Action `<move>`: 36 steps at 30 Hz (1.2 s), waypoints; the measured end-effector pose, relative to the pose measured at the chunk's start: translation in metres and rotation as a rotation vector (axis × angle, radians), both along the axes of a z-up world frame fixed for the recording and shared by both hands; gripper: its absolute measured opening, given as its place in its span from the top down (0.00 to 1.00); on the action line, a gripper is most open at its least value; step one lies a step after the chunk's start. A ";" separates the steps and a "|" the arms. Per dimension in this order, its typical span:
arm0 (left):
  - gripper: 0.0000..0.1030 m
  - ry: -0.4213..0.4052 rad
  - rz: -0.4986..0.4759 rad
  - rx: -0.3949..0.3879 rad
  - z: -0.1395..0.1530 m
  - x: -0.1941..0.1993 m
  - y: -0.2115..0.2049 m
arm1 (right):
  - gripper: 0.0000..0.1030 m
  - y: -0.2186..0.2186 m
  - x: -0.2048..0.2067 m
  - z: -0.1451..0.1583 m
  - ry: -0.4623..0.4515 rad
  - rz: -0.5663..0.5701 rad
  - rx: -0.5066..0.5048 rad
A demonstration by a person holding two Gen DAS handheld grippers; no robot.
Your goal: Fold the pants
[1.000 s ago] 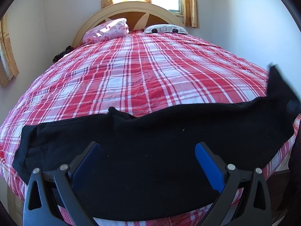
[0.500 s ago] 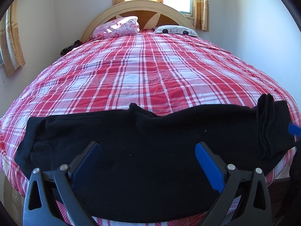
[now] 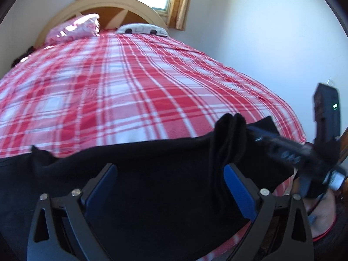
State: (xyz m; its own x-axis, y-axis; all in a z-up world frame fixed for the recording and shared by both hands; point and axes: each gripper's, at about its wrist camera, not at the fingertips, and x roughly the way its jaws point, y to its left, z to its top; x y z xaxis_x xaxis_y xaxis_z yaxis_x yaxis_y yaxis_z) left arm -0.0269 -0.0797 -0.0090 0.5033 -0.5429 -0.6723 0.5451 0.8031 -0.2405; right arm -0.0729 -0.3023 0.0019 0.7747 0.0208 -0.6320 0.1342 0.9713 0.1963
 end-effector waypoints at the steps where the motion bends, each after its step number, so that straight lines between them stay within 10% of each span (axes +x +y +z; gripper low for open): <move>1: 0.03 0.020 -0.018 -0.013 -0.002 0.002 -0.008 | 0.70 -0.001 0.010 -0.011 0.020 0.002 0.023; 4: 0.03 0.061 -0.046 -0.019 -0.008 0.002 -0.023 | 0.54 0.000 0.010 -0.013 -0.052 0.061 0.060; 10: 0.13 0.038 -0.069 -0.035 -0.005 -0.005 -0.047 | 0.54 -0.051 -0.030 -0.002 -0.154 0.003 0.348; 17: 0.88 0.106 -0.022 -0.169 0.005 0.000 -0.026 | 0.54 -0.089 -0.081 -0.010 -0.168 -0.180 0.378; 27: 0.88 0.166 -0.012 -0.271 0.015 -0.020 0.007 | 0.54 -0.077 -0.082 -0.015 -0.172 -0.159 0.360; 36: 0.76 0.179 0.140 -0.148 -0.018 0.008 0.035 | 0.53 -0.031 -0.054 -0.030 -0.086 -0.062 0.236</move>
State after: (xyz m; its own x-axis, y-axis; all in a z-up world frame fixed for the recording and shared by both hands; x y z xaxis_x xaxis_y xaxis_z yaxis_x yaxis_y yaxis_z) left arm -0.0188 -0.0450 -0.0267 0.4606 -0.5753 -0.6759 0.3697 0.8166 -0.4432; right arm -0.1268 -0.3338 -0.0286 0.8297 0.1109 -0.5471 0.1646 0.8879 0.4297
